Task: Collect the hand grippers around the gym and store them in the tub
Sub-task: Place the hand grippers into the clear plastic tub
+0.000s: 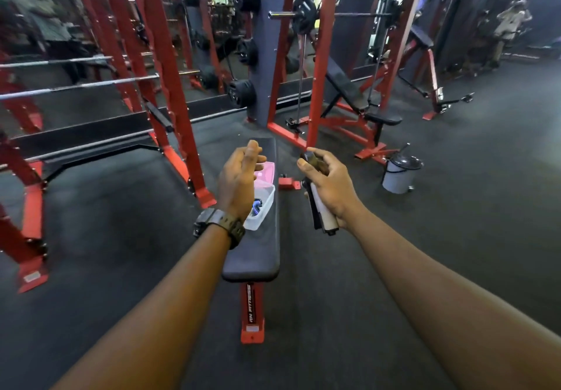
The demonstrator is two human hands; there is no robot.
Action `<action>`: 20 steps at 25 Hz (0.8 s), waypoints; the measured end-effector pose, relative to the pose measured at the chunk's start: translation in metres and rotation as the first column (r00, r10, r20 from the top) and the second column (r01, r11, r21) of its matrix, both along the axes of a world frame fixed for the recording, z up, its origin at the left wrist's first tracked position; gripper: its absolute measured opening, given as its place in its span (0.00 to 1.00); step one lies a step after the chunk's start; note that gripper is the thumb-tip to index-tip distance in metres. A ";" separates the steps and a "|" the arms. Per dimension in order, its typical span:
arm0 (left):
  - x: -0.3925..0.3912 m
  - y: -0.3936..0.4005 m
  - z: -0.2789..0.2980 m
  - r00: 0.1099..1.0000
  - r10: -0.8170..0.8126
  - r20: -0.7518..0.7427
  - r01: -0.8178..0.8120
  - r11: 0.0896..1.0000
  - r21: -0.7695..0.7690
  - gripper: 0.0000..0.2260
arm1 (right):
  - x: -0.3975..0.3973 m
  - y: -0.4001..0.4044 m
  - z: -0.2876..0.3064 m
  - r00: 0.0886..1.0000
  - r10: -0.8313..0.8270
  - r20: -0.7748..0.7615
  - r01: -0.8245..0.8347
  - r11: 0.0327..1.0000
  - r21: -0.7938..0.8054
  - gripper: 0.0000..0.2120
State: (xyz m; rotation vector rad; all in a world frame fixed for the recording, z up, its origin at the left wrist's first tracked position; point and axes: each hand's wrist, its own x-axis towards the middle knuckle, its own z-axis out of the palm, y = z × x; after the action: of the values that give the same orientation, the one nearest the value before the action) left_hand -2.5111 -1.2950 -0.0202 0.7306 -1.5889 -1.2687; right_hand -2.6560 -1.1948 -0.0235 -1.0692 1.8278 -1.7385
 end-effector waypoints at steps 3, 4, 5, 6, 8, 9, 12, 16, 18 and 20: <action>-0.062 -0.049 -0.015 0.999 0.035 0.003 -0.035 0.999 0.013 0.24 | -0.064 -0.064 -0.013 0.999 0.046 0.001 -0.046 0.999 -0.008 0.19; -0.082 -0.067 -0.021 0.998 0.057 0.005 -0.057 0.998 0.016 0.24 | -0.088 -0.086 -0.020 0.997 0.073 -0.001 -0.073 0.997 -0.013 0.19; -0.103 -0.085 -0.026 0.997 0.079 0.009 -0.079 0.997 0.022 0.25 | -0.112 -0.109 -0.026 0.996 0.094 0.002 -0.094 0.995 -0.015 0.19; -0.123 -0.102 -0.031 0.994 0.106 0.012 -0.106 0.994 0.035 0.25 | -0.136 -0.131 -0.032 0.993 0.114 0.009 -0.114 0.993 -0.012 0.18; -0.157 -0.131 -0.037 0.987 0.162 0.021 -0.163 0.984 0.068 0.26 | -0.178 -0.169 -0.041 0.987 0.159 0.030 -0.159 0.987 -0.004 0.19; -0.170 -0.143 -0.040 0.984 0.180 0.019 -0.181 0.980 0.082 0.26 | -0.196 -0.186 -0.045 0.982 0.186 0.032 -0.186 0.983 -0.002 0.19; -0.212 -0.188 -0.052 0.973 0.230 0.024 -0.231 0.965 0.125 0.25 | -0.246 -0.245 -0.059 0.969 0.244 0.033 -0.245 0.968 0.050 0.21; -0.257 -0.263 -0.082 0.946 0.324 0.020 -0.323 0.932 0.165 0.26 | -0.295 -0.333 -0.085 0.938 0.345 0.037 -0.347 0.930 0.118 0.21; -0.273 -0.299 -0.104 0.933 0.359 0.027 -0.358 0.916 0.183 0.27 | -0.313 -0.370 -0.103 0.927 0.375 0.018 -0.374 0.917 0.137 0.21; -0.290 -0.337 -0.128 0.923 0.383 0.045 -0.384 0.898 0.214 0.26 | -0.327 -0.412 -0.121 0.916 0.397 0.057 -0.400 0.899 0.179 0.20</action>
State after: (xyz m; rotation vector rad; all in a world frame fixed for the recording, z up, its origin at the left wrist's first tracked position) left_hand -2.8015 -1.6319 -0.1485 1.1249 -1.2351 -1.1542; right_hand -2.9832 -1.6067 -0.1440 -1.2394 1.5835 -1.3049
